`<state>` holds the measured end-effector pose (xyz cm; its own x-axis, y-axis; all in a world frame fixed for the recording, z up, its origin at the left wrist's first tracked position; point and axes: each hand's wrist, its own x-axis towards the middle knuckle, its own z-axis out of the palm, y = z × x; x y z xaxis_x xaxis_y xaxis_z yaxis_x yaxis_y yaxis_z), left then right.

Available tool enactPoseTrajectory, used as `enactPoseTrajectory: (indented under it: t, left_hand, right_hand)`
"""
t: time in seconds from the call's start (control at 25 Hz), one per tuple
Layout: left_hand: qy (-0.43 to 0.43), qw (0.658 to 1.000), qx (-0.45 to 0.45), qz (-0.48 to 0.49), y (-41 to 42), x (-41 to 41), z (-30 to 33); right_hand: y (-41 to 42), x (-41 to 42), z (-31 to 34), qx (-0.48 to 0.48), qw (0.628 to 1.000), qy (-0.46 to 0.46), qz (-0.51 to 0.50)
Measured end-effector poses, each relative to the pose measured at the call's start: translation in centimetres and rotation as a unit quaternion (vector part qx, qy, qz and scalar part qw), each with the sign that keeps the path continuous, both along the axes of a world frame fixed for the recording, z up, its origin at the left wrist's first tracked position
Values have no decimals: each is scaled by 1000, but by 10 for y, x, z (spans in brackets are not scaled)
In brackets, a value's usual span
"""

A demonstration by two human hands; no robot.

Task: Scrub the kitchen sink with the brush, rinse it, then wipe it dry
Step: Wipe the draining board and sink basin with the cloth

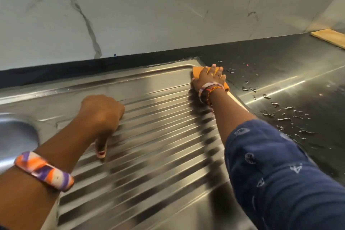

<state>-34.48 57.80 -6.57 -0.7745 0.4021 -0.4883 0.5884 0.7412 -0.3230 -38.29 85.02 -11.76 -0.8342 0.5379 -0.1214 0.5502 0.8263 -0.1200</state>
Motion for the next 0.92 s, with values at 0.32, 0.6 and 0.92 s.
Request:
enactPoseTrajectory:
  t: [0.32,0.6,0.92]
  left_hand:
    - [-15,993,113,9,-22,-10,-10]
    - [-44,938,323,117,-87,9,-24]
    - [-135,786,468,380,-159,79,-52]
  right_hand:
    - [0,-62,5,-38,996,38,77]
    - [-118,-54,-7,-58,968,40,241]
    - [-265,-44,-11,-93,915,49,390]
